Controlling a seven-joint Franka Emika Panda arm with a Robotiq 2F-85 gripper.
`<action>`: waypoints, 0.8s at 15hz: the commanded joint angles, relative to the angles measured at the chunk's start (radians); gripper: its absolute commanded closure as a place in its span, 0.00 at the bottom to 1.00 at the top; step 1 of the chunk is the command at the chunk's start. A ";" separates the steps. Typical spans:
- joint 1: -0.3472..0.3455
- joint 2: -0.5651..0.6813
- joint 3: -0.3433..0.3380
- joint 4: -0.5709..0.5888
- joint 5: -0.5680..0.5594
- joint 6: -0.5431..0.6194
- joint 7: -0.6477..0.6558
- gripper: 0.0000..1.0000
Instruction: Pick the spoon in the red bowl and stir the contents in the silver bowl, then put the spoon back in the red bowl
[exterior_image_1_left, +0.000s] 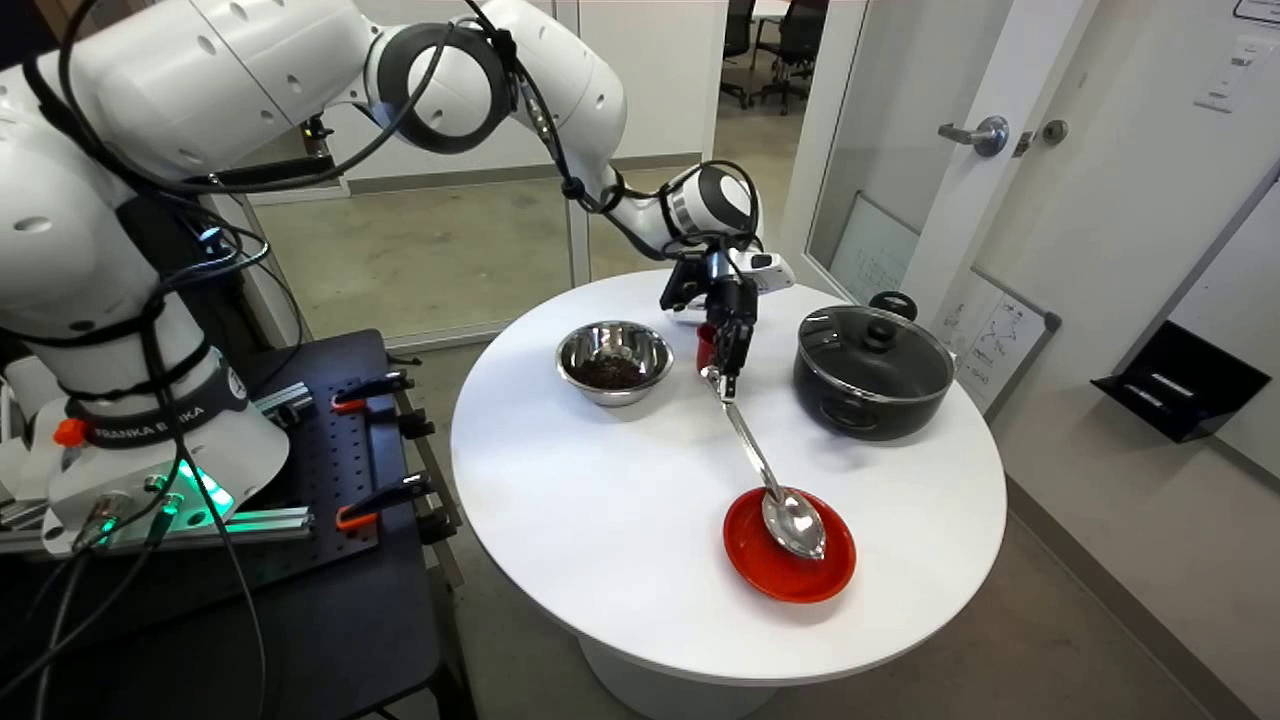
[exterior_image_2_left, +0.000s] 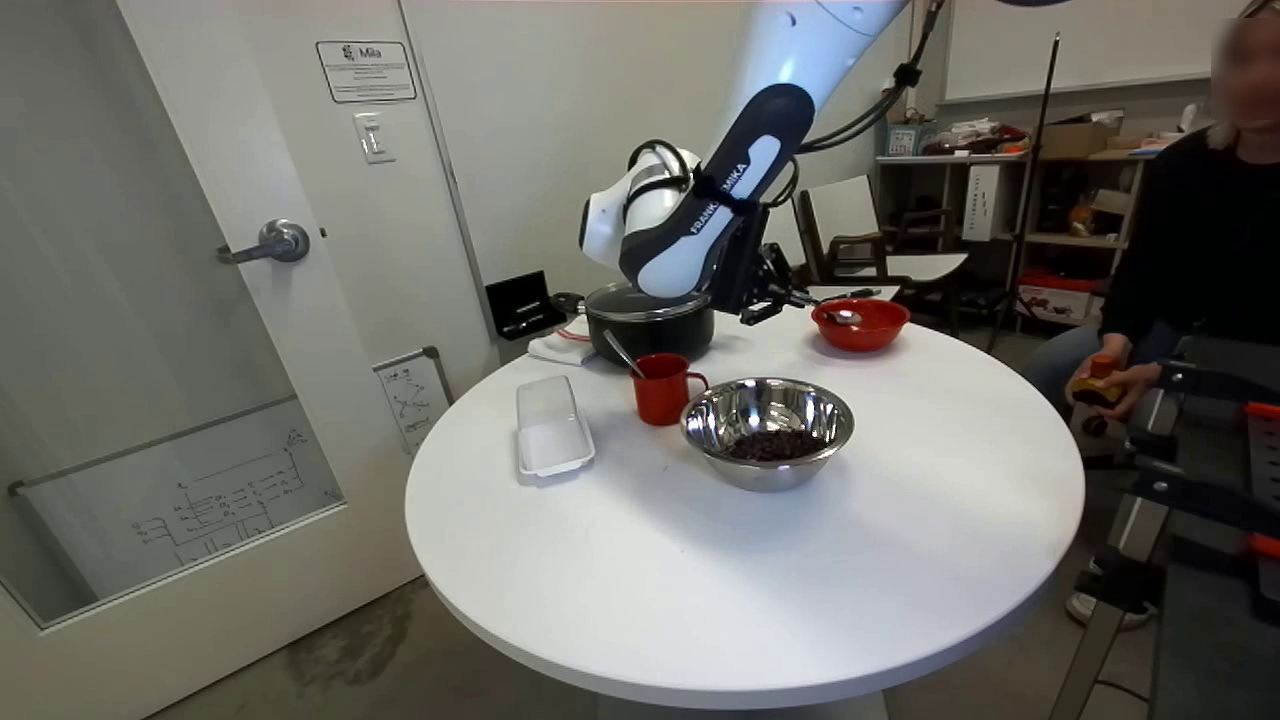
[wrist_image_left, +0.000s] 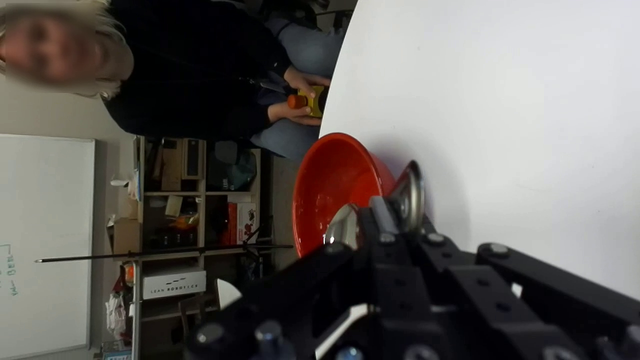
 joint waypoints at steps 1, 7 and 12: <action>0.035 -0.060 -0.009 -0.025 0.007 -0.029 0.015 0.99; 0.062 -0.189 0.010 -0.086 0.012 0.005 0.079 0.99; 0.014 -0.323 0.086 -0.159 0.106 0.073 0.003 0.99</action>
